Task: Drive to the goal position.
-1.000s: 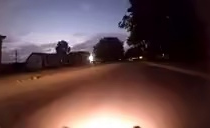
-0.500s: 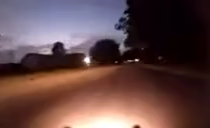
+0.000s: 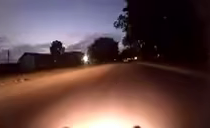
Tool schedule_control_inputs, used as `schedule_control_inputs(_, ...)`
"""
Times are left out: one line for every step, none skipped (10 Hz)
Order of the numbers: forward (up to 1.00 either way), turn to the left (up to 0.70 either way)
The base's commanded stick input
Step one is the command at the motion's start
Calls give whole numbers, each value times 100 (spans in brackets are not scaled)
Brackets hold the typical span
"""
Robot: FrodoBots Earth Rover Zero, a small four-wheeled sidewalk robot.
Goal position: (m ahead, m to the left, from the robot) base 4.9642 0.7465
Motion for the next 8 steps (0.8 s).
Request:
schedule_control_inputs(70, 0)
schedule_control_inputs(70, 0)
schedule_control_inputs(70, 0)
schedule_control_inputs(70, 0)
schedule_control_inputs(70, 0)
schedule_control_inputs(70, -1)
schedule_control_inputs(70, -7)
schedule_control_inputs(70, -13)
